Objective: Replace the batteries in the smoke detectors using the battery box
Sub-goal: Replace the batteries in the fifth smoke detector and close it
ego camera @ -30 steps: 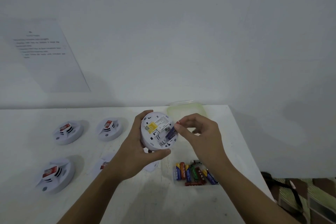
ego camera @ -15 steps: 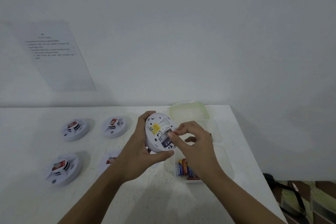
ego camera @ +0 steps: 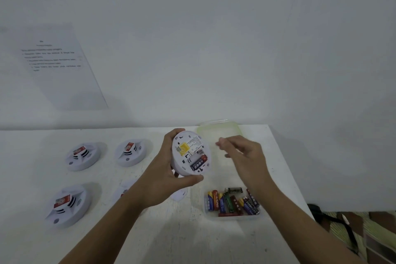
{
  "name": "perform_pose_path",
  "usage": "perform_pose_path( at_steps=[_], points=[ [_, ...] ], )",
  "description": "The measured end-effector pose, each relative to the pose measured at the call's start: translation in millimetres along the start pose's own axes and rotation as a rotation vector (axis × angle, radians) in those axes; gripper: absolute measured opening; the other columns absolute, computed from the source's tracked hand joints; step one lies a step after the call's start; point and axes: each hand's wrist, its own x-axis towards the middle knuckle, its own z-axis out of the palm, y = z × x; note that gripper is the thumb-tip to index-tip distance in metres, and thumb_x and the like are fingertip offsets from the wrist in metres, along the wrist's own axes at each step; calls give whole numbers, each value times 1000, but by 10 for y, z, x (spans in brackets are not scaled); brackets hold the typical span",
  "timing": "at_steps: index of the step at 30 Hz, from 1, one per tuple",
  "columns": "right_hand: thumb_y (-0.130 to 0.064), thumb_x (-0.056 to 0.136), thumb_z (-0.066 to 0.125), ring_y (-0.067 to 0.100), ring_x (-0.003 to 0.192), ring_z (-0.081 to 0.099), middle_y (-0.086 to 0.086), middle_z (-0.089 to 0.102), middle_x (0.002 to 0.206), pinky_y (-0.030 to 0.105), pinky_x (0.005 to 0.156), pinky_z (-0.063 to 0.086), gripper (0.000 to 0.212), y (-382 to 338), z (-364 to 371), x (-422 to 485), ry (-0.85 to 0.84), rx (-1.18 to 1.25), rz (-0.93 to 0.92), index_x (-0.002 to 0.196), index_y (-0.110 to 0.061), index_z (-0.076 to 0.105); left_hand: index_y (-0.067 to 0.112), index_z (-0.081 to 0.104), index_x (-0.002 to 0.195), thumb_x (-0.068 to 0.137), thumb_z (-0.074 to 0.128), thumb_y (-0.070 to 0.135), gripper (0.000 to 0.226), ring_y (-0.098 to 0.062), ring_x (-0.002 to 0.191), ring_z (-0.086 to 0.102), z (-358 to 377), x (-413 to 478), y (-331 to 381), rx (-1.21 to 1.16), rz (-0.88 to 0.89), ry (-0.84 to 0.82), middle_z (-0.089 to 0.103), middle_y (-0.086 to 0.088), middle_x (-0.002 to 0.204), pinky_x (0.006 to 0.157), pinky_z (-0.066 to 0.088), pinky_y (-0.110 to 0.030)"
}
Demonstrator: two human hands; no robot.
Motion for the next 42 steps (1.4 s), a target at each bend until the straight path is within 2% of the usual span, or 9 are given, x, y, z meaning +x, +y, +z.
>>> perform_pose_path(
  at_steps=[4,8,13,22,25,29,35,40,42],
  points=[
    [-24,94,66,5,65,64,-9,72,79,22,62,52,14,226,-282,334,-58,-530,60,85,-19,75,39,31,141,73,87,9,93,-7,125,55,-23,57,-94,17,-16,5,55,23,128,91,58,-34],
    [-33,95,60,19,78,66,4,68,97,34,76,58,20,367,-315,555,-269,-1096,158,101,-14,66,41,30,142,72,89,11,96,-6,126,54,-30,129,-179,28,-34,5,54,24,130,94,58,-37],
    [-17,94,56,15,67,50,-2,46,78,23,54,38,6,405,-184,641,-398,-1362,158,94,-14,51,43,29,142,72,89,12,97,-6,128,52,-41,207,-305,35,-47,-13,51,22,133,91,58,-31],
    [-3,88,55,20,73,53,0,45,76,27,65,45,15,459,-179,763,-379,-1358,250,82,-13,45,42,30,141,71,89,9,97,3,125,52,-70,274,-493,2,-100,-4,51,27,132,87,56,-20],
    [-8,92,60,21,63,69,8,71,84,26,55,54,7,542,-191,843,-334,-969,396,97,-5,63,43,30,141,70,89,11,98,5,124,52,-64,290,-517,8,-107,-12,51,30,130,85,56,-21],
    [0,94,58,15,46,67,15,74,87,18,35,41,15,602,-210,858,-329,-624,461,104,-7,65,42,29,142,70,89,12,98,7,123,52,-62,285,-525,0,-114,-15,51,32,129,85,56,-19],
    [-1,83,69,9,80,61,-2,68,104,25,74,55,26,615,-376,895,-527,-1001,80,100,-20,72,45,30,141,68,90,17,99,4,124,52,-82,240,-535,8,-120,-3,51,29,131,87,57,-23],
    [7,78,67,14,95,63,-4,66,109,29,83,56,36,619,-329,869,-683,-1136,78,100,-22,73,44,31,142,68,91,17,99,2,125,53,-64,183,-533,10,-119,-24,51,27,134,89,57,-26],
    [10,79,62,11,86,63,-2,69,107,24,77,55,37,613,-320,863,-720,-1118,66,97,-19,75,42,31,143,68,91,15,99,0,127,52,-61,169,-525,7,-116,-30,51,25,136,91,57,-28]
  ],
)
